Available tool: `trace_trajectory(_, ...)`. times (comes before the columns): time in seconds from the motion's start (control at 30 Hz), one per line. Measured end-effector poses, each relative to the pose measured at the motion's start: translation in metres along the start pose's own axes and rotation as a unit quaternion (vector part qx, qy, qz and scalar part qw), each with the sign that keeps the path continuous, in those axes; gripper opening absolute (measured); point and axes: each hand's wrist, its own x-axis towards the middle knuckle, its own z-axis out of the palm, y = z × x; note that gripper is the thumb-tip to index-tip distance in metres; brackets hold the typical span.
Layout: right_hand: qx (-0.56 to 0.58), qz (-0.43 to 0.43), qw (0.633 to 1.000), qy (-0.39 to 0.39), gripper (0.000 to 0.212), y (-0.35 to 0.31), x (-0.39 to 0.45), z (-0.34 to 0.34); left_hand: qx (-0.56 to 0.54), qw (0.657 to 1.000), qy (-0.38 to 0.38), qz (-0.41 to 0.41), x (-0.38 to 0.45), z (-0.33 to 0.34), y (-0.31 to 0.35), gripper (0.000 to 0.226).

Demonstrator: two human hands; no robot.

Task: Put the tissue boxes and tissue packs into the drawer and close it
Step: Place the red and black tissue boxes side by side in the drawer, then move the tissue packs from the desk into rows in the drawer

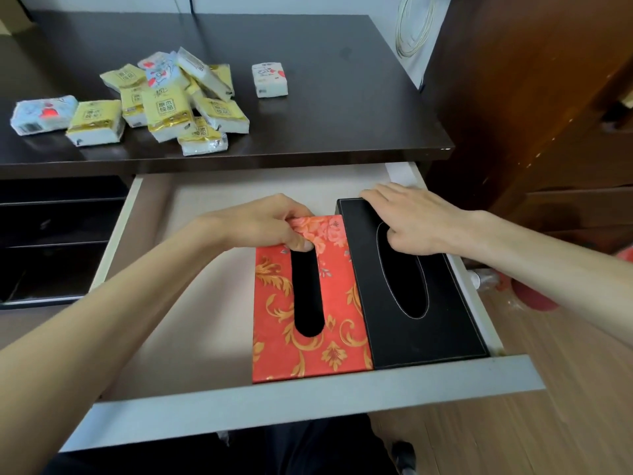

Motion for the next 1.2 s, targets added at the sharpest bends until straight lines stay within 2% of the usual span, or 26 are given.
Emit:
trace_trajectory(0.17,0.007,0.019,1.0,-0.008,0.075,-0.006,-0.007,0.002,0.016,1.0,0.007,-0.008,-0.005,0.006,-0.001,0.02)
trace_trajectory(0.27,0.012,0.03,0.999,-0.041,0.077,-0.008,-0.007,-0.005,0.041,0.999,0.019,-0.009,-0.008,0.01,0.002,0.023)
trace_trajectory(0.37,0.079,0.046,0.986,-0.136,0.059,-0.003,0.007,-0.034,0.053,0.998,0.019,-0.001,-0.015,0.008,0.006,0.031)
trace_trajectory(0.43,0.154,0.03,0.976,-0.149,0.049,-0.003,0.022,-0.062,0.019,0.999,0.027,0.009,-0.022,0.001,0.01,0.035)
trace_trajectory(0.53,0.28,-0.011,0.96,-0.03,0.043,-0.01,0.047,-0.099,-0.029,0.994,0.101,0.022,-0.037,-0.025,0.012,0.031)
trace_trajectory(0.67,0.389,-0.043,0.914,0.104,0.038,-0.032,0.093,-0.125,-0.073,0.961,0.261,0.055,-0.06,-0.077,0.0,0.019)
trace_trajectory(0.77,0.387,-0.049,0.911,0.137,0.04,-0.053,0.134,-0.124,0.012,0.906,0.423,0.035,-0.066,-0.111,-0.022,0.021)
trace_trajectory(0.8,0.382,-0.053,0.912,0.137,0.044,-0.06,0.147,-0.122,0.058,0.892,0.447,0.019,-0.065,-0.119,-0.031,0.028)
trace_trajectory(0.87,0.345,-0.064,0.926,0.138,0.051,-0.073,0.169,-0.115,0.147,0.893,0.424,-0.023,-0.062,-0.128,-0.049,0.049)
trace_trajectory(0.93,0.269,-0.071,0.949,0.147,0.053,-0.08,0.183,-0.104,0.212,0.896,0.386,-0.053,-0.057,-0.129,-0.066,0.06)
trace_trajectory(1.0,0.225,-0.077,0.956,0.173,0.045,-0.08,0.189,-0.092,0.257,0.882,0.393,-0.048,-0.055,-0.13,-0.079,0.056)
trace_trajectory(1.13,0.206,-0.051,0.947,0.241,0.016,-0.077,0.189,-0.085,0.291,0.863,0.412,-0.02,-0.058,-0.135,-0.084,0.037)
trace_trajectory(1.2,0.213,-0.029,0.941,0.263,0.014,-0.077,0.184,-0.086,0.282,0.861,0.423,-0.008,-0.062,-0.134,-0.083,0.036)
